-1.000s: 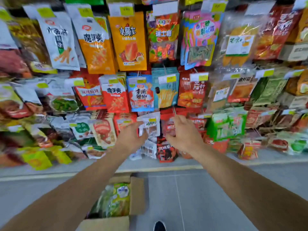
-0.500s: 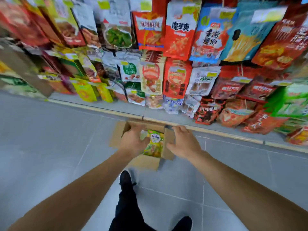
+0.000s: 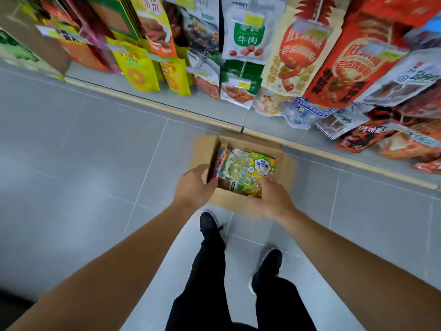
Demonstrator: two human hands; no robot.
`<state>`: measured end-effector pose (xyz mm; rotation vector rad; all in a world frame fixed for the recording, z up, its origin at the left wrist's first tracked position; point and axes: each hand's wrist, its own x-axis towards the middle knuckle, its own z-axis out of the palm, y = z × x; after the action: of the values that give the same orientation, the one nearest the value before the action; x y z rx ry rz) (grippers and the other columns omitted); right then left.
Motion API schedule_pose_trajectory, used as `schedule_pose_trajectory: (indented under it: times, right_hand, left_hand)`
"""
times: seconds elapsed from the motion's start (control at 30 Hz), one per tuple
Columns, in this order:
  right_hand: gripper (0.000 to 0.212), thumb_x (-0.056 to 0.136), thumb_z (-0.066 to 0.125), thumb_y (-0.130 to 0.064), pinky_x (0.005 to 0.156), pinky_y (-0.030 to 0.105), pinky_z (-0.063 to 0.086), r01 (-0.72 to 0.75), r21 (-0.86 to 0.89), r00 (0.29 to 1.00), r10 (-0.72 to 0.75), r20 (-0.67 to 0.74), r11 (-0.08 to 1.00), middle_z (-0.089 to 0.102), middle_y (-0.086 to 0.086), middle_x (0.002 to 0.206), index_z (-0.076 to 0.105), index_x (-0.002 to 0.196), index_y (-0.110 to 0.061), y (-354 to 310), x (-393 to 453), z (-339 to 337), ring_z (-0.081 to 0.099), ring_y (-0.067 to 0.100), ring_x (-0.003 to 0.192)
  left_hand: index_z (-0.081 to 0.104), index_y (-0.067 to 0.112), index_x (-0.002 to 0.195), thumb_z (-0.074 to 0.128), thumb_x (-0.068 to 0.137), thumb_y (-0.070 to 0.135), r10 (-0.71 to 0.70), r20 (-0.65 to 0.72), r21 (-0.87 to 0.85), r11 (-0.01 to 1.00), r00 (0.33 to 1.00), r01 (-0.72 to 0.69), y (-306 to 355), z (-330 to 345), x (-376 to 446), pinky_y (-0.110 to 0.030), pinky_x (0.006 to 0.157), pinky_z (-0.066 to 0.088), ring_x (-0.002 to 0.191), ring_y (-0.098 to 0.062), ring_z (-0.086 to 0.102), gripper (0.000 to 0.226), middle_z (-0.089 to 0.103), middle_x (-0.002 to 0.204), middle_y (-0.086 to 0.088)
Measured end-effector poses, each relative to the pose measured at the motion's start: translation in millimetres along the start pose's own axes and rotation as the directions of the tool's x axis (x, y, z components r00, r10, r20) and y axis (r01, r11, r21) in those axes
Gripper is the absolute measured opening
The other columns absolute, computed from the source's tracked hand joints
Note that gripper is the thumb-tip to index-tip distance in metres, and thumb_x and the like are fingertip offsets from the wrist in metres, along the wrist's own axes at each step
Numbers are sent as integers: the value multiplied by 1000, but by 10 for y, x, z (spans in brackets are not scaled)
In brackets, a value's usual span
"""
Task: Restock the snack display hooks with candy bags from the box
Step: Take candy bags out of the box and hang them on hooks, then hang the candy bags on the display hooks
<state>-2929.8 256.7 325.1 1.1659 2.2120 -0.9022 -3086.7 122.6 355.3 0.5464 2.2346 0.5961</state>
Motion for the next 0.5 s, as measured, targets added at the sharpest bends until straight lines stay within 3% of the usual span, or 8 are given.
schedule_pose_trajectory:
  times: [0.1, 0.4, 0.5]
  right_hand:
    - [52, 88, 61, -40, 83, 32, 43, -26, 31, 998, 24, 63, 999, 54, 11, 128, 48, 130, -12, -153, 454, 252, 53, 31, 115]
    - [63, 92, 61, -34, 96, 33, 40, -110, 139, 981, 86, 172, 984, 46, 8, 144, 36, 146, -13, -28, 1934, 1195, 47, 28, 130]
    - [61, 91, 61, -30, 95, 34, 42, -139, 142, 971, 107, 215, 980, 49, 11, 141, 38, 144, -10, 158, 2493, 1601, 50, 29, 126]
  left_hand:
    - [52, 22, 140, 63, 91, 33, -89, 26, -42, 995, 996, 90, -286, 13, 372, -33, 98, 49, 124, -23, 55, 52, 60, 135, -6]
    - [55, 25, 137, 64, 87, 32, -302, 39, -213, 929, 953, 303, -1124, 754, 1617, -34, 101, 48, 123, -15, 55, 51, 57, 139, 4]
    - [53, 26, 138, 63, 88, 32, -346, 69, -230, 907, 936, 352, -1426, 1126, 2028, -26, 100, 46, 121, -13, 56, 51, 56, 139, 6]
